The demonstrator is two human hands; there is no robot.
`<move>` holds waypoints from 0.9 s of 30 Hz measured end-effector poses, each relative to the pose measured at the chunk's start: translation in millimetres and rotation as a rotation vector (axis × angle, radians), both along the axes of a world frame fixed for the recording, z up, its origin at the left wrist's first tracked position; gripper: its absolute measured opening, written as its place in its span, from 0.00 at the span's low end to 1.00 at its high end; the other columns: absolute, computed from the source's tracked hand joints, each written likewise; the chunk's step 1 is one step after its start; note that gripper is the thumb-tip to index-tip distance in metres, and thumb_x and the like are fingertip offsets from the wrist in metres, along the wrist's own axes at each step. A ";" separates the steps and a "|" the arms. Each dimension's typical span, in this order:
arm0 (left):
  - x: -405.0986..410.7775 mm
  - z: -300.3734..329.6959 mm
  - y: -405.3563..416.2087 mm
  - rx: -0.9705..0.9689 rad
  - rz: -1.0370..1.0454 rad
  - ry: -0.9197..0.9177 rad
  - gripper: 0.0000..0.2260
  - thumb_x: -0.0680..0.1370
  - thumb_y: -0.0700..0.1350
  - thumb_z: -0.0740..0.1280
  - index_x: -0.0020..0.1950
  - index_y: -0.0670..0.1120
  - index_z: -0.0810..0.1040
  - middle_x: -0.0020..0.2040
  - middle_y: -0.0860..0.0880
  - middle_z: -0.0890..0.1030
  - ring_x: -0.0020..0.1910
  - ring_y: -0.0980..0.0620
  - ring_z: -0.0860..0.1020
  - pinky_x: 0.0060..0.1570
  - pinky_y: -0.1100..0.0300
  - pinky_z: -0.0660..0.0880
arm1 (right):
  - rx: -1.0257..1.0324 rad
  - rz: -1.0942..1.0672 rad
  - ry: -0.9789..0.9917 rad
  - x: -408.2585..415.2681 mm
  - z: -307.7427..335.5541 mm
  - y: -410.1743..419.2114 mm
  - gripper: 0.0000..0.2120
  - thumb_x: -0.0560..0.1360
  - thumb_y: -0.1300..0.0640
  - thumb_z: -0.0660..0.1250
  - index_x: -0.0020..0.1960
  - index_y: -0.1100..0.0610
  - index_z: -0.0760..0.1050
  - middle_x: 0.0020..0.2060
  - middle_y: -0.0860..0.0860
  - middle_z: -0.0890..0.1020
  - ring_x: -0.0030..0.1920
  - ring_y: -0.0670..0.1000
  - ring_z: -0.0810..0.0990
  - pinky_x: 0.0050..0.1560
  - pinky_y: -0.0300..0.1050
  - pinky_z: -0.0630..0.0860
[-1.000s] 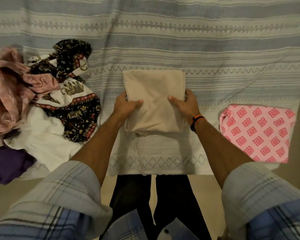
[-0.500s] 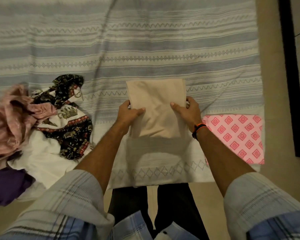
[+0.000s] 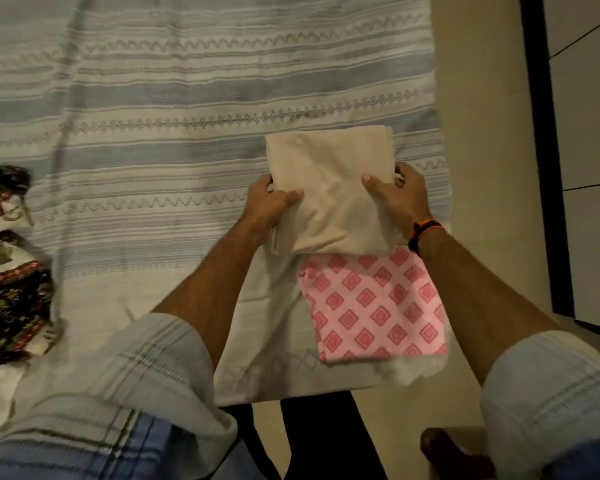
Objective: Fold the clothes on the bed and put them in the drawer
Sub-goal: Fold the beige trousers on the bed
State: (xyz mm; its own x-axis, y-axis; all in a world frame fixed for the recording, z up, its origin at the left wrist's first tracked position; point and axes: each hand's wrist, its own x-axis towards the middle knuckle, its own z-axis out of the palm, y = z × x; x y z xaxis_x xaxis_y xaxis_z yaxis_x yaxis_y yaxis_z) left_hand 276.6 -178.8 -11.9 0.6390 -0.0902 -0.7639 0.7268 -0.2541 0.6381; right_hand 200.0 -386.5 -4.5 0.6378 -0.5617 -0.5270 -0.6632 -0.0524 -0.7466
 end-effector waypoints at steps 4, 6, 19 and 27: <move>12.1 -9.9 -50.9 -0.013 -0.010 0.011 0.23 0.73 0.41 0.75 0.67 0.47 0.75 0.59 0.49 0.81 0.53 0.49 0.80 0.44 0.57 0.78 | -0.004 -0.032 -0.018 4.8 -12.0 -52.5 0.21 0.69 0.50 0.77 0.58 0.57 0.79 0.51 0.51 0.85 0.51 0.49 0.84 0.54 0.48 0.81; 18.2 -14.1 -66.2 -0.024 -0.008 0.013 0.22 0.73 0.41 0.75 0.66 0.47 0.75 0.58 0.49 0.81 0.51 0.50 0.80 0.42 0.57 0.78 | -0.012 -0.051 -0.058 7.4 -16.7 -66.9 0.19 0.71 0.52 0.77 0.58 0.58 0.80 0.51 0.51 0.85 0.50 0.48 0.84 0.52 0.44 0.81; 6.3 -38.6 -89.2 0.679 -0.659 -0.741 0.38 0.69 0.45 0.77 0.74 0.41 0.63 0.73 0.38 0.66 0.71 0.40 0.66 0.70 0.45 0.67 | -0.883 0.445 0.034 9.1 -52.3 -74.1 0.30 0.76 0.52 0.69 0.74 0.58 0.65 0.74 0.60 0.66 0.72 0.61 0.66 0.69 0.56 0.65; -3.5 -61.1 -86.9 0.651 -1.064 -0.659 0.42 0.71 0.58 0.73 0.78 0.47 0.56 0.81 0.46 0.47 0.79 0.44 0.49 0.76 0.44 0.55 | -0.808 0.795 0.089 1.1 -68.7 -66.4 0.34 0.79 0.49 0.65 0.78 0.62 0.58 0.79 0.62 0.54 0.78 0.61 0.56 0.76 0.59 0.58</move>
